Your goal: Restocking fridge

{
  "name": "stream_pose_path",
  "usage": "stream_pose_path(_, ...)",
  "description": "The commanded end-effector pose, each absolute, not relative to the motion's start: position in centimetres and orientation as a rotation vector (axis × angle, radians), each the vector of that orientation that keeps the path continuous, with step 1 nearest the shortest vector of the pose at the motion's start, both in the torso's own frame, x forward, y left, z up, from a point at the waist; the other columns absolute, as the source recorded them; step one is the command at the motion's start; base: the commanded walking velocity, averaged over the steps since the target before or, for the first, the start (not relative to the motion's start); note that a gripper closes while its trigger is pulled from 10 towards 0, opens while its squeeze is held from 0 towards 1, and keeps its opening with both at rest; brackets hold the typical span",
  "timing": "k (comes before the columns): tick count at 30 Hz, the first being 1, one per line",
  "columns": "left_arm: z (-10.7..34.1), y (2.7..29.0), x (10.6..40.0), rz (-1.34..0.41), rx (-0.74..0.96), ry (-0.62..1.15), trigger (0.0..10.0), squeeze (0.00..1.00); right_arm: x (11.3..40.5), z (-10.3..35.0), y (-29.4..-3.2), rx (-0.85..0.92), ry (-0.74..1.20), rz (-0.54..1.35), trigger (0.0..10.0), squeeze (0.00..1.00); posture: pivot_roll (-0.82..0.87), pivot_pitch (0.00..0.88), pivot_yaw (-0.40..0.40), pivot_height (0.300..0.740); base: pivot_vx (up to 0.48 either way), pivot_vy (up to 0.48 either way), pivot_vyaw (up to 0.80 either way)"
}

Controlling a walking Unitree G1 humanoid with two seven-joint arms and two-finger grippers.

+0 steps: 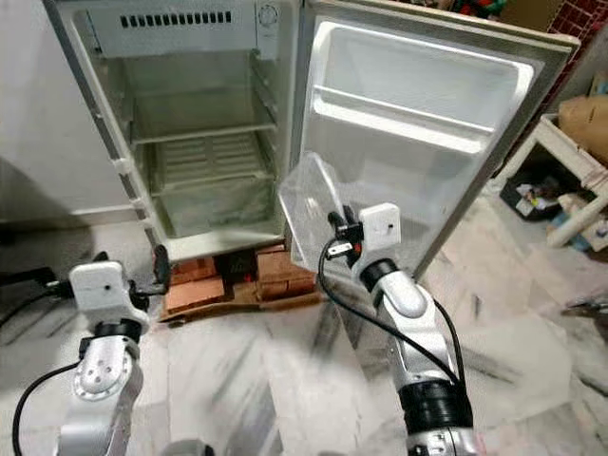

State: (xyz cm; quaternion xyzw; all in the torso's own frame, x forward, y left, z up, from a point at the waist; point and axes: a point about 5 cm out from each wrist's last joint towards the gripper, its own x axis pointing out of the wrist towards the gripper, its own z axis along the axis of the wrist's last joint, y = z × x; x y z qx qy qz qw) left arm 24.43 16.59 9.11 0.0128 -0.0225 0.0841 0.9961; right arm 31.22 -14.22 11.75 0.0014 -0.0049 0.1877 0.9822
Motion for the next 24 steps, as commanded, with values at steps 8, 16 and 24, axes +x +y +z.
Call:
stream_pose_path(8, 9.4, 17.7, 23.6, 0.124, 0.039, -0.025, 10.0, 0.0, 30.2, 10.8, -15.2, 0.037, -0.008, 0.286, 10.0, 0.0, -0.02, 0.068, 0.009, 0.74, 0.0, 0.0, 0.0)
stream_pose_path(16, 9.4, 17.7, 22.6, 0.126, 0.025, -0.013, 10.0, 0.0, 29.3, 10.4, -15.5, 0.051, -0.007, 0.279, 10.0, 0.0, -0.02, 0.085, 0.018, 0.74, 0.0, 0.0, 0.0)
stream_pose_path(24, 9.6, 17.5, 22.7, 0.124, 0.008, -0.02, 10.0, 0.0, 29.9, 11.1, -14.8, 0.048, -0.035, 0.309, 10.0, 0.0, -0.01, 0.086, 0.006, 0.74, 0.093, 0.0, 0.66)
